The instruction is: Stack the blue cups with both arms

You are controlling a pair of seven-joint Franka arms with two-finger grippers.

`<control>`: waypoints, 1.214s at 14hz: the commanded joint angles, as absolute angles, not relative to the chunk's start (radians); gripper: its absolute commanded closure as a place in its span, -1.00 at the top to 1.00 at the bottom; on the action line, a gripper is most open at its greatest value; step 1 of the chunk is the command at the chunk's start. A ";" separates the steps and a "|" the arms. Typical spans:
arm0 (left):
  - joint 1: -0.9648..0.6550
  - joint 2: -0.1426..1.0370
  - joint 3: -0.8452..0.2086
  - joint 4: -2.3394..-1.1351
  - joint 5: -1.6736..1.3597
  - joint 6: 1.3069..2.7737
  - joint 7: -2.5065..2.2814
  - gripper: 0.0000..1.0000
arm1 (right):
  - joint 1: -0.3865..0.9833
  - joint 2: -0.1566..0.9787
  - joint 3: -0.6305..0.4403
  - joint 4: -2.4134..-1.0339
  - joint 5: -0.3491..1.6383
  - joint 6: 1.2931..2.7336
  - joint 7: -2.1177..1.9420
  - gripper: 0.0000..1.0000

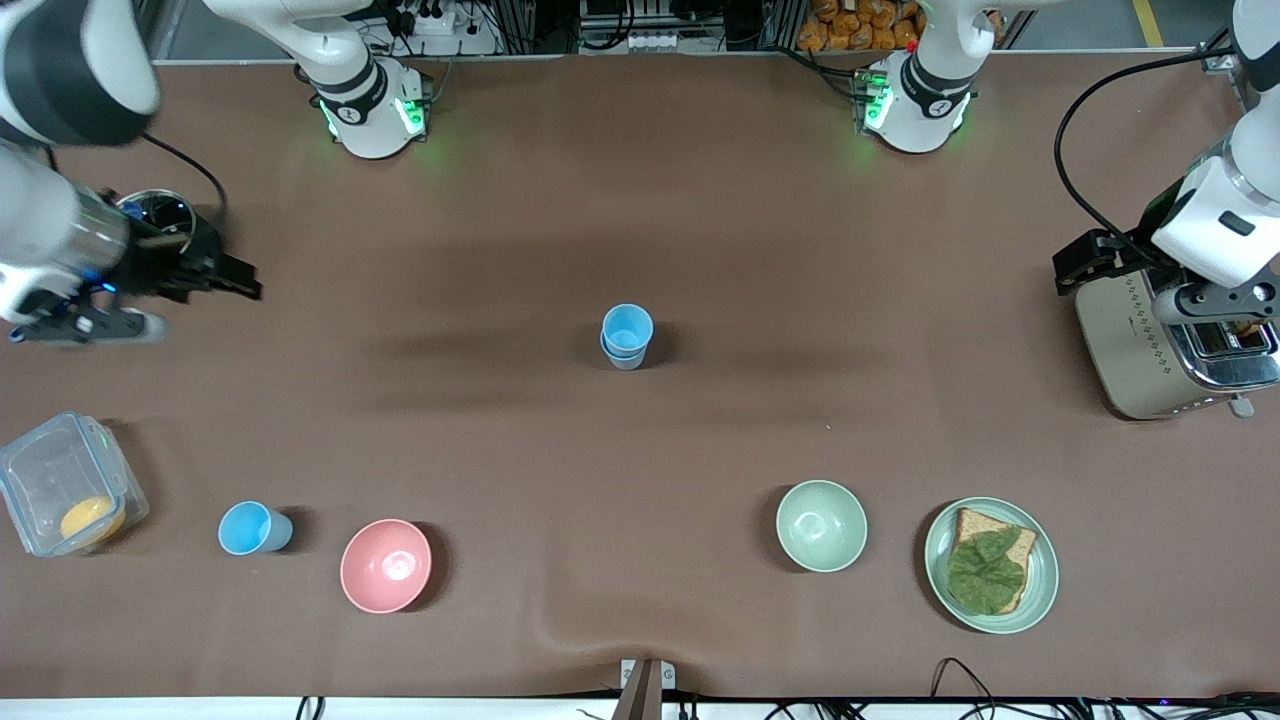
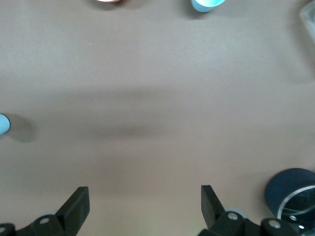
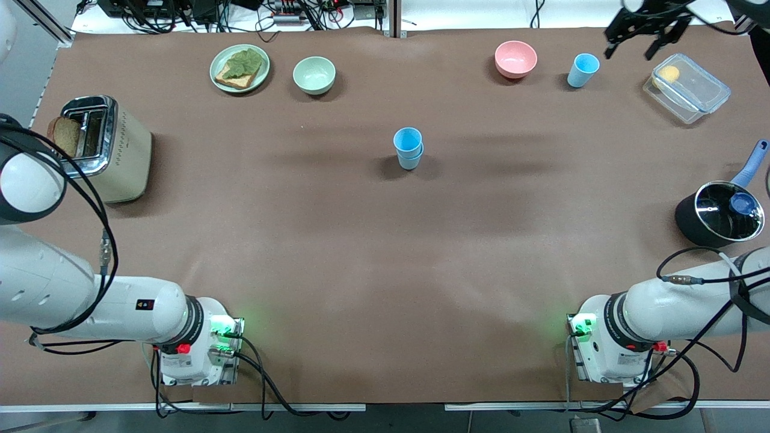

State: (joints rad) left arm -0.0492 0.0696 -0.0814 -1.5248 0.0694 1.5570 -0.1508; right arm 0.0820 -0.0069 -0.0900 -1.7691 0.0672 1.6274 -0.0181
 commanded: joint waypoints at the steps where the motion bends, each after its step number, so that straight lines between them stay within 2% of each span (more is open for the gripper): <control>1: -0.048 0.063 -0.086 -1.517 0.064 1.539 -0.147 1.00 | 0.058 -0.051 -0.083 -1.799 0.029 1.608 -0.044 1.00; 8: -0.046 0.052 -0.094 -1.523 0.066 1.536 -0.140 1.00 | 0.057 -0.049 -0.089 -1.675 0.026 1.500 -0.035 1.00; 17: -0.043 -0.012 -0.060 -1.526 -0.020 1.503 -0.163 1.00 | 0.057 -0.057 -0.089 -1.646 0.003 1.543 -0.043 1.00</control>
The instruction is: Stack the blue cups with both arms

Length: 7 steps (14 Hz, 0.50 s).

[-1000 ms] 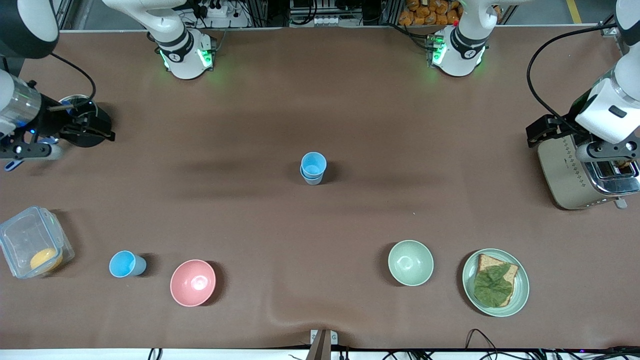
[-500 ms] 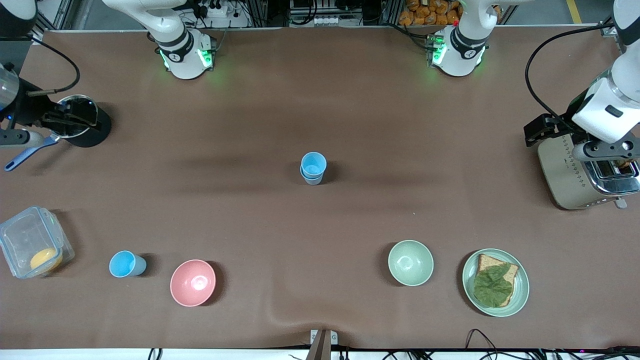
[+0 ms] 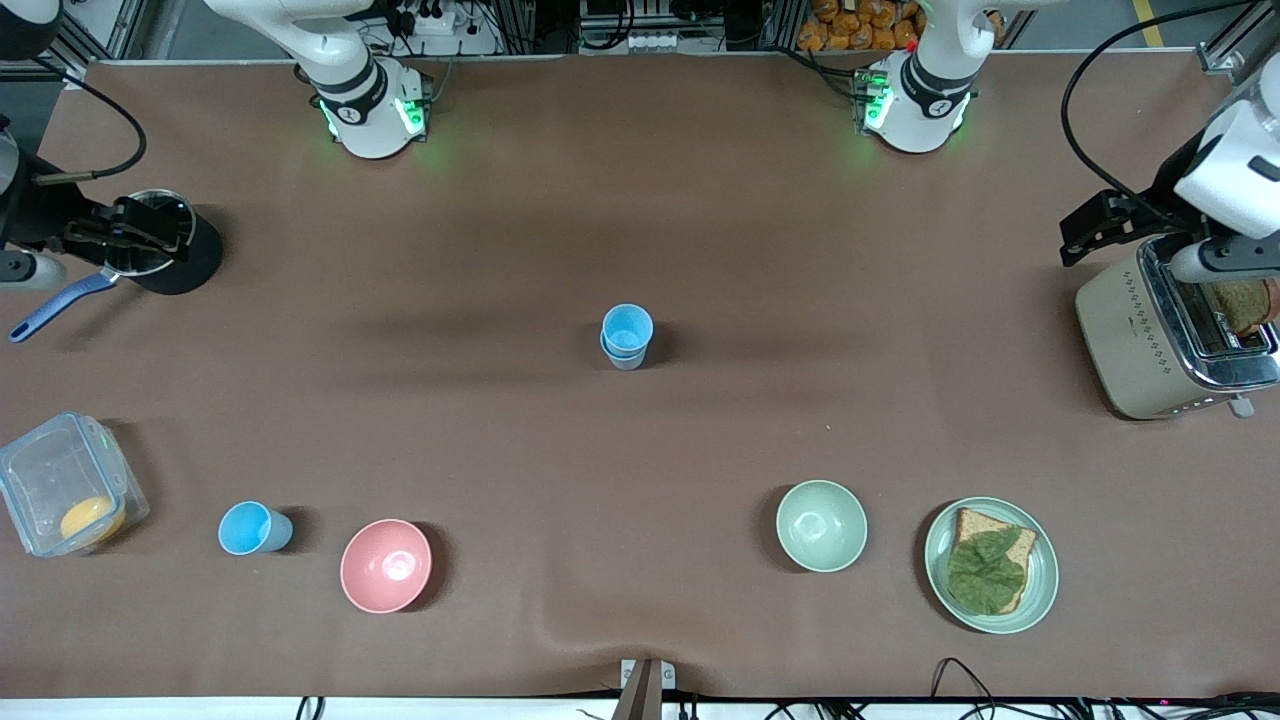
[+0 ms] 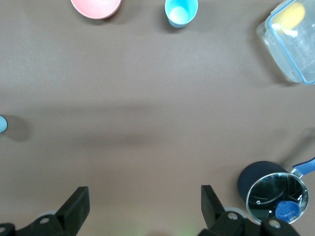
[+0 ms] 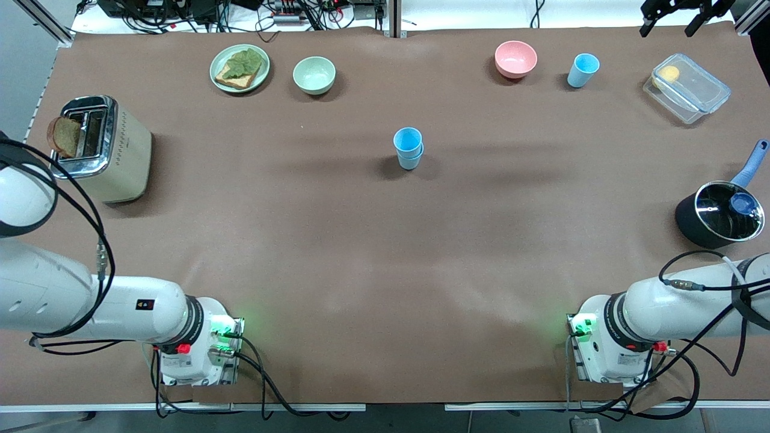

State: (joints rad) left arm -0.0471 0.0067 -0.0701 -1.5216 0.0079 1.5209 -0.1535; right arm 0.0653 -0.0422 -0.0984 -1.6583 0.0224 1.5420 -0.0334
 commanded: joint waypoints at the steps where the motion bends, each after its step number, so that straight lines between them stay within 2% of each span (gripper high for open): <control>1: -0.044 -0.012 -0.060 -1.526 -0.020 1.494 -0.172 1.00 | 0.058 -0.057 -0.087 -1.644 -0.008 1.548 -0.043 1.00; 7: -0.046 -0.002 -0.061 -1.519 -0.009 1.494 -0.170 1.00 | 0.061 -0.055 -0.083 -1.644 -0.014 1.545 -0.029 1.00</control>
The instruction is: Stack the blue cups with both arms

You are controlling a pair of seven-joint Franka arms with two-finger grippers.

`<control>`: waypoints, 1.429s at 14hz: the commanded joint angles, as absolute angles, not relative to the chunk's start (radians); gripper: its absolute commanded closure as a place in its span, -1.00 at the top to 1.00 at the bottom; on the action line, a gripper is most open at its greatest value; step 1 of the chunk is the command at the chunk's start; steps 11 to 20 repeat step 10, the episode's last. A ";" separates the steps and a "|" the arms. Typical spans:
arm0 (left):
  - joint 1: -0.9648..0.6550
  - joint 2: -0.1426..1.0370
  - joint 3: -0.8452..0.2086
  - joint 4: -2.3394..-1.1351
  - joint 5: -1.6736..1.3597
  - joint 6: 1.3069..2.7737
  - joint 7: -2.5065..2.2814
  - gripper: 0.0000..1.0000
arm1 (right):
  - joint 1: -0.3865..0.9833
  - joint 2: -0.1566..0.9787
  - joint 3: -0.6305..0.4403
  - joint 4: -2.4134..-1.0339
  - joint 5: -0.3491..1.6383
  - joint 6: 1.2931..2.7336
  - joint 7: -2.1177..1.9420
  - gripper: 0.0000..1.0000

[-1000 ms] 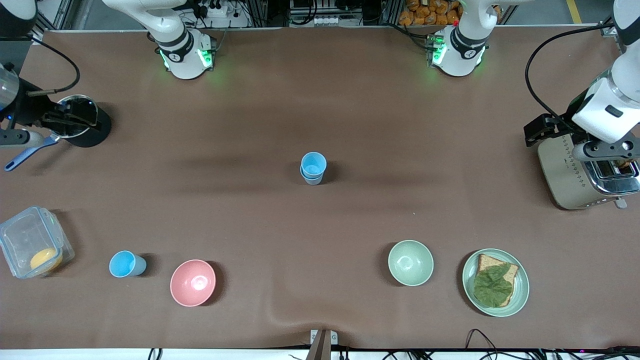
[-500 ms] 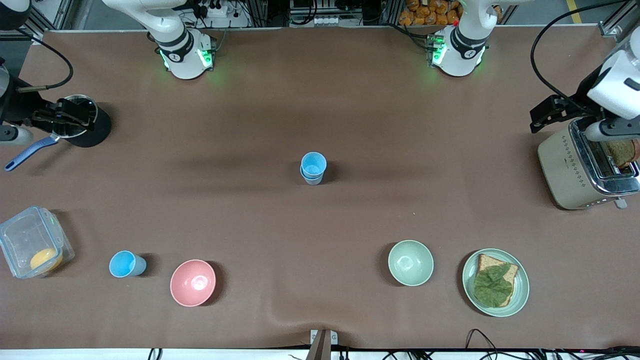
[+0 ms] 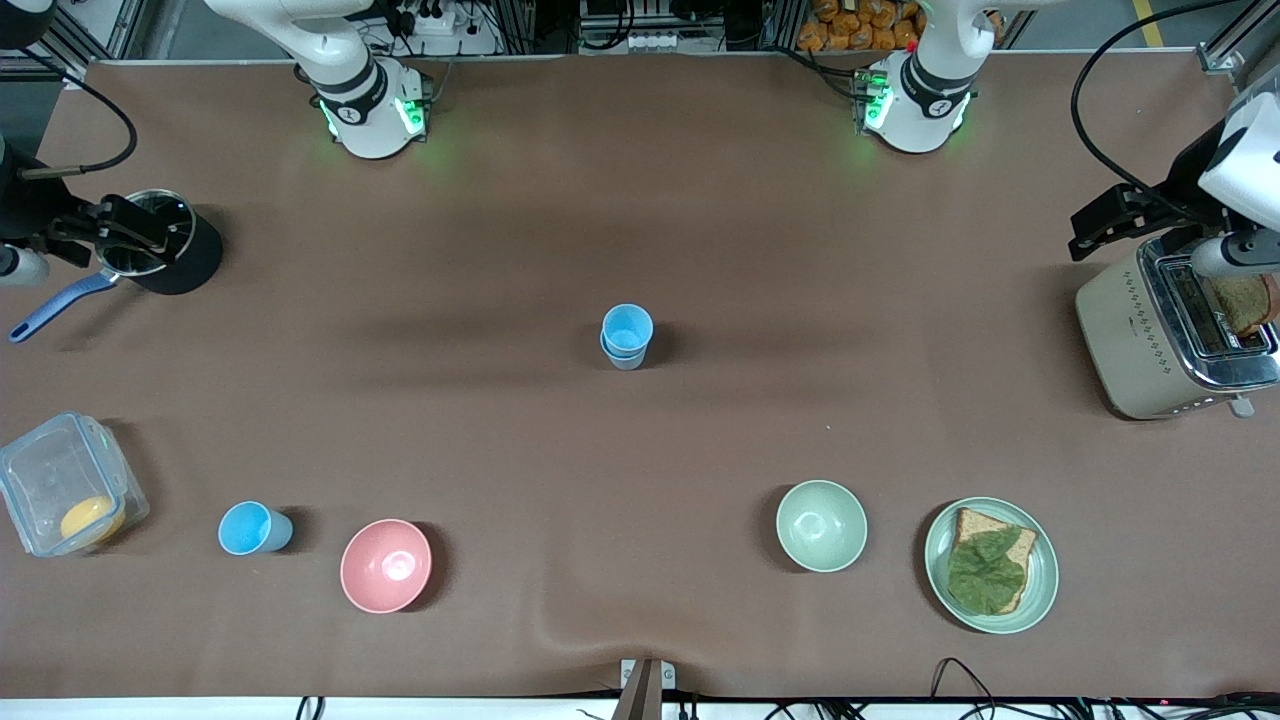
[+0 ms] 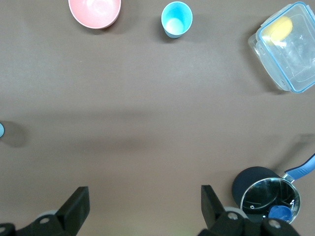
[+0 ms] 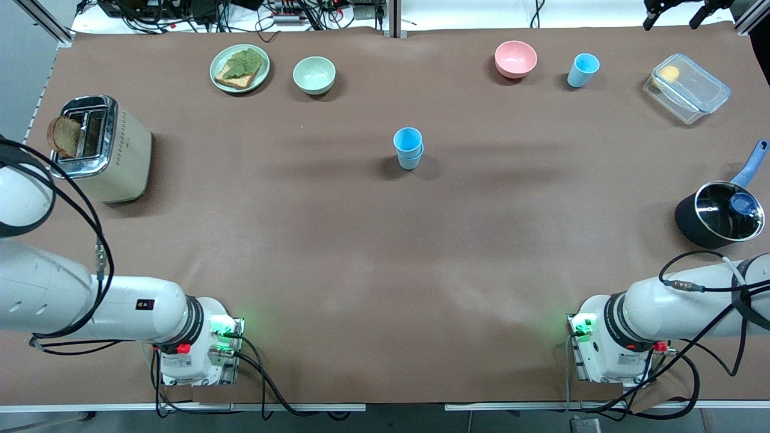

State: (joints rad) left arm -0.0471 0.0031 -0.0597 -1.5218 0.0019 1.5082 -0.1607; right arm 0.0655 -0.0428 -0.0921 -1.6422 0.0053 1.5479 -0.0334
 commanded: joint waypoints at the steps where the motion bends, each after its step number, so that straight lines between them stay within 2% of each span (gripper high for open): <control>1: -0.045 0.002 -0.061 -1.517 -0.014 1.494 -0.170 1.00 | 0.063 -0.054 -0.083 -1.646 -0.014 1.545 -0.029 1.00; 20: -0.046 0.006 -0.066 -1.516 -0.005 1.494 -0.173 1.00 | 0.067 -0.049 -0.084 -1.646 -0.014 1.542 -0.028 1.00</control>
